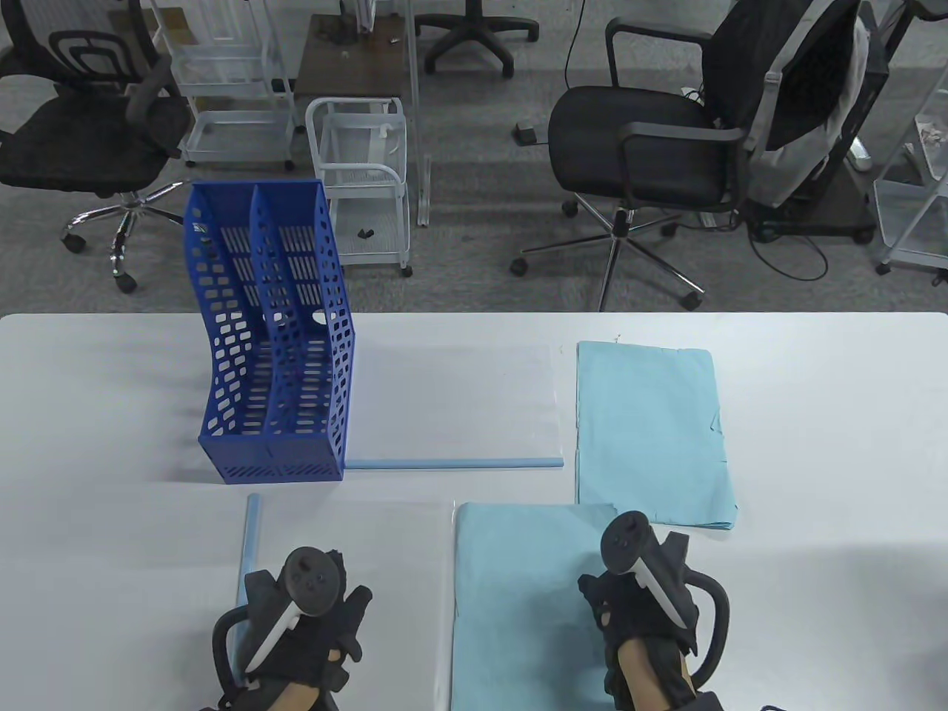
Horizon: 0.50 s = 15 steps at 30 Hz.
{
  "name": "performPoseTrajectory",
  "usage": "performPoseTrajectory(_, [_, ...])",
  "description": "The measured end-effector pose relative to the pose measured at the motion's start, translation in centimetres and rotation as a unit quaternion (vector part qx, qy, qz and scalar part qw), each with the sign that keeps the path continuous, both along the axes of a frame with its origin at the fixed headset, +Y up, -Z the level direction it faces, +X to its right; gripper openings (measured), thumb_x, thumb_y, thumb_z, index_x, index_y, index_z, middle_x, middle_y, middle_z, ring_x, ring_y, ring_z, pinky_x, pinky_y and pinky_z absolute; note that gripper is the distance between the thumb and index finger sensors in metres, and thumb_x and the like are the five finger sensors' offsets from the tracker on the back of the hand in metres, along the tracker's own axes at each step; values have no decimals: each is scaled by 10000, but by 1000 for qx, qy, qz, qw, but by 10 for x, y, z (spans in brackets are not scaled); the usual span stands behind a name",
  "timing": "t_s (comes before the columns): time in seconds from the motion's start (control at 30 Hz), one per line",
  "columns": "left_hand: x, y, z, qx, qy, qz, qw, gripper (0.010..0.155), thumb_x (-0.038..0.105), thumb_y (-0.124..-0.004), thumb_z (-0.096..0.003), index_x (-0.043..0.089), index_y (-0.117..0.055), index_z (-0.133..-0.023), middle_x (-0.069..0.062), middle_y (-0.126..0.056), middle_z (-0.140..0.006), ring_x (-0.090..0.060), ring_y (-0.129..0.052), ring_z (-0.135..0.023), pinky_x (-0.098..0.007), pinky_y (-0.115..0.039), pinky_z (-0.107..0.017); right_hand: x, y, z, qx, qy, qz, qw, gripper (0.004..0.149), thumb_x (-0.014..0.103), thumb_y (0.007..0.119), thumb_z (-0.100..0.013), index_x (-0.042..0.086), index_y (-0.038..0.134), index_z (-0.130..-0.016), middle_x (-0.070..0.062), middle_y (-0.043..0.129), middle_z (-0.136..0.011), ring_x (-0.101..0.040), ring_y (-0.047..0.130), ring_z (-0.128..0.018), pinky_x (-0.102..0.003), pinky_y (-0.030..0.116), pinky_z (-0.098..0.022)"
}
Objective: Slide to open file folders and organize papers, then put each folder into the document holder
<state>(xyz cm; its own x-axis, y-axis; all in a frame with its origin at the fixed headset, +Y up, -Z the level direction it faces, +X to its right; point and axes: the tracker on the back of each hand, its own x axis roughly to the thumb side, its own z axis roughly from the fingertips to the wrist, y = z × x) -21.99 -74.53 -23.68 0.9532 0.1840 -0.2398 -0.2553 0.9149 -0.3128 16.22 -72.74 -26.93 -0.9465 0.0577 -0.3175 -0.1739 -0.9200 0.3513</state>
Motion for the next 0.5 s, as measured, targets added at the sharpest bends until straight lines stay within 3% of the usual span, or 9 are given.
performPoseTrajectory(0.13, [-2,-1,0,-1,8,-1,1000,718,617,-781,-470,292,-662,-1099,-107,-757,-1102,-392,-884,-938,-555,-769,-655,-15,-6,1,-16,45,90,995,742,555,848,-405,181,670,-1020,-198,804,-991,-397,961,-741,-583,747,-618])
performPoseTrajectory(0.5, [4,-7,-3,3,9,-37,999,713,618,-782,-457,280,-705,-1079,-119,-798,-1069,-399,-879,-901,-534,-779,-639,-30,-22,11,-24,83,140,986,806,560,851,-393,161,598,-1046,-218,713,-1030,-396,910,-776,-588,709,-645])
